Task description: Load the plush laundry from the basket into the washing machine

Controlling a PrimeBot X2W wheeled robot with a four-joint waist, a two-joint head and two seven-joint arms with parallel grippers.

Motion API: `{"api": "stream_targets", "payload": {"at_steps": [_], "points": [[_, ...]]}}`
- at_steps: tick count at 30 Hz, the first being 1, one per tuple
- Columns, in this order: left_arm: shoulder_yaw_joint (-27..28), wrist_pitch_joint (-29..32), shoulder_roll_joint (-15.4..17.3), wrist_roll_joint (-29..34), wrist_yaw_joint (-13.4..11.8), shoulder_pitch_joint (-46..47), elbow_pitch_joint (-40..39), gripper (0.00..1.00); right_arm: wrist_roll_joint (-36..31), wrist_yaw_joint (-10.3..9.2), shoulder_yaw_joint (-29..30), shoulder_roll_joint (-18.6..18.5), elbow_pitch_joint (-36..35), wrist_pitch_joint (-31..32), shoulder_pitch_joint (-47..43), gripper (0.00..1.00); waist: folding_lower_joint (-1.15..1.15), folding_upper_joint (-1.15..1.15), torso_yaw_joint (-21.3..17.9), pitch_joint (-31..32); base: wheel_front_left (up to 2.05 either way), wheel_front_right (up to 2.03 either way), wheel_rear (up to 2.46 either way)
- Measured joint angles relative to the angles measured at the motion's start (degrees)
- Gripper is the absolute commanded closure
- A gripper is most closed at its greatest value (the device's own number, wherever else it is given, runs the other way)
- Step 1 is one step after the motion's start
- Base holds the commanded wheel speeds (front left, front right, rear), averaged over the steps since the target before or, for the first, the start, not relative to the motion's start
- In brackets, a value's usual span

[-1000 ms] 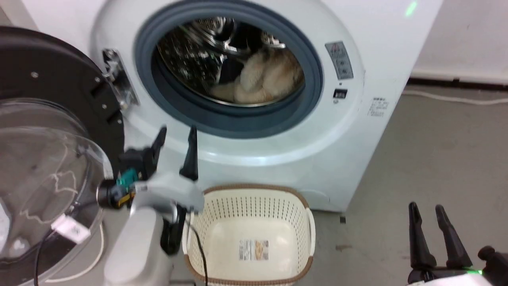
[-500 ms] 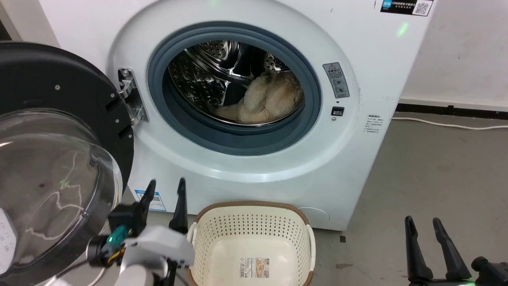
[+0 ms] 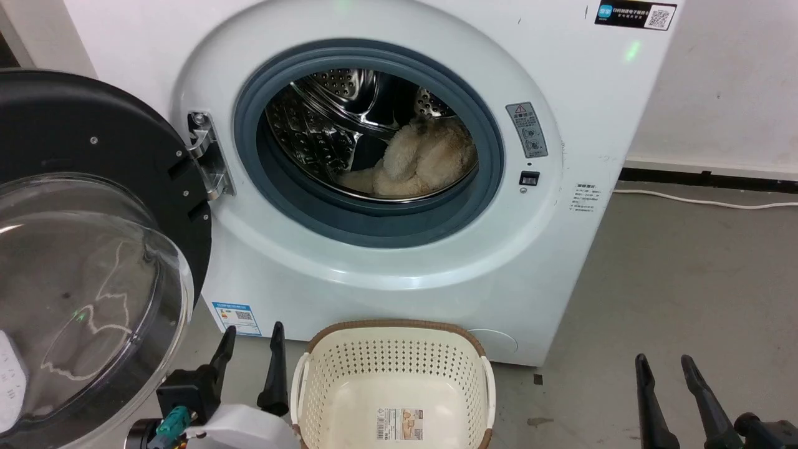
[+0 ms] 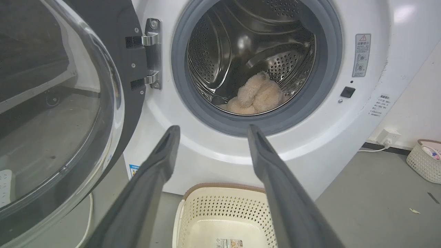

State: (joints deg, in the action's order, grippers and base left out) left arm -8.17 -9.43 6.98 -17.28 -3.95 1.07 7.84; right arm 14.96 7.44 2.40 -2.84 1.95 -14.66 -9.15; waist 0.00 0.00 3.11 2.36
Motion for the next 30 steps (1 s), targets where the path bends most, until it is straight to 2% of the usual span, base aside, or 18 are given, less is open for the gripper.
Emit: {"api": "stream_targets", "payload": {"at_steps": [12, 23, 30], "points": [[-0.7, 1.3, 0.9, 0.5, -1.0, -3.4, -3.3, 0.00, -4.1, 0.00, 1.5, 0.0, 0.8, 3.0, -0.1, 0.00, 0.00, 0.00, -0.2, 0.6, 0.00, 0.00, 0.00], [-2.4, 2.2, 2.7, 2.0, -1.2, -3.8, -4.0, 0.00, -4.4, 0.00, 1.3, 0.0, 1.3, 4.6, -0.1, 0.00, 0.00, 0.00, -0.2, 0.8, 0.00, 0.00, 0.00], [-2.3, 2.3, 2.6, 1.5, -1.5, -3.8, -4.3, 0.00, -4.3, 0.00, 1.1, 0.0, 1.4, 5.0, -0.1, 0.00, 0.00, 0.00, -0.3, 0.5, 0.00, 0.00, 0.00]]}}
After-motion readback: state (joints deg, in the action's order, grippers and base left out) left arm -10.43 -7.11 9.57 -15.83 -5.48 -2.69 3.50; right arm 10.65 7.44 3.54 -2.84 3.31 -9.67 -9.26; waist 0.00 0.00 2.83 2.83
